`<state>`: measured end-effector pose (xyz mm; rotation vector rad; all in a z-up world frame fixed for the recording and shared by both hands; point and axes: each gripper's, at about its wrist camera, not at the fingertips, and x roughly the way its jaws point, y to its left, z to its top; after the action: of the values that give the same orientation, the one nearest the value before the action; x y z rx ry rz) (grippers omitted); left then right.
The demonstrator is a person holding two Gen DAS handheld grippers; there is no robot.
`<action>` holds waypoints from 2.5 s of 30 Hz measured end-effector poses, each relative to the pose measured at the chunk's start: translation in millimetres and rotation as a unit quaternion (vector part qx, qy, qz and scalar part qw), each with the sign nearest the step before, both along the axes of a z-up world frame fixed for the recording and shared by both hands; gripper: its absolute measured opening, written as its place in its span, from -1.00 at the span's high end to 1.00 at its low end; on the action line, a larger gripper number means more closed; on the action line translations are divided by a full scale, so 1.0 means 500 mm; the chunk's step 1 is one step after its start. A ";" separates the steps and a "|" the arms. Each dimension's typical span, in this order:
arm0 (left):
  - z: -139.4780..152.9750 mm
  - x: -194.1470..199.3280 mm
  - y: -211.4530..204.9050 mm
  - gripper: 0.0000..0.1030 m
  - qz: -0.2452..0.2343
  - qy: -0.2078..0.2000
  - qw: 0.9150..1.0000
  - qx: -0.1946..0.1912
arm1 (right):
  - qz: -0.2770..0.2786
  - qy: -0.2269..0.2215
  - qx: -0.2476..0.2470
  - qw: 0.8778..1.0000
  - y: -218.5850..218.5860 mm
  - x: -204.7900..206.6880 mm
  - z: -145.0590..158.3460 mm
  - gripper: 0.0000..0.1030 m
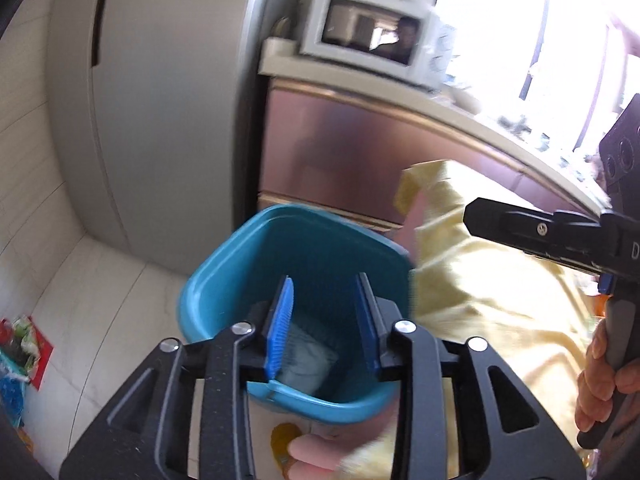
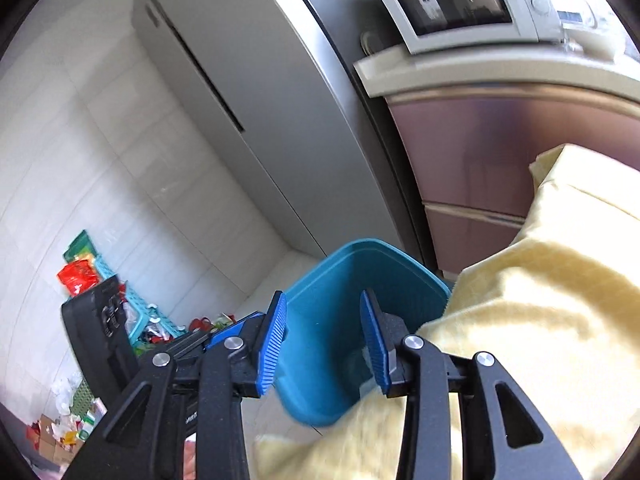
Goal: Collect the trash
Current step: 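Open the left tool over the bin while the right tool drops the tissue in, then move both open tools back over the table, then grasp the green plastic wrapper with the left tool while the right tool grasps the blue-dotted paper cup, then carry the wrapper and paper cup in both tools over the blue bin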
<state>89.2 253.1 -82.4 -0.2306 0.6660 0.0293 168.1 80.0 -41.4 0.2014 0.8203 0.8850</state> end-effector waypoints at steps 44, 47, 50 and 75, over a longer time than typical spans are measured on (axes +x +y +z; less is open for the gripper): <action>-0.032 0.012 -0.513 0.26 -0.306 0.102 0.937 -0.131 | -0.339 0.028 0.036 0.940 -0.682 -0.314 -0.092 0.28; -0.032 0.013 -0.516 0.60 -0.310 0.101 0.936 -0.132 | -0.327 0.031 0.045 0.943 -0.674 -0.312 -0.091 0.50; -0.031 0.012 -0.517 0.81 -0.312 0.099 0.936 -0.133 | -0.315 0.029 0.051 0.947 -0.664 -0.316 -0.085 0.65; 0.053 -0.061 -0.370 0.84 -0.259 0.025 0.961 -0.096 | -0.179 -0.011 0.071 0.981 -0.508 -0.300 -0.013 0.89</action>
<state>58.6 68.0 -56.0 -0.2360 0.7649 -0.5365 17.8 -173.9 -47.7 0.4497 0.6735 0.6052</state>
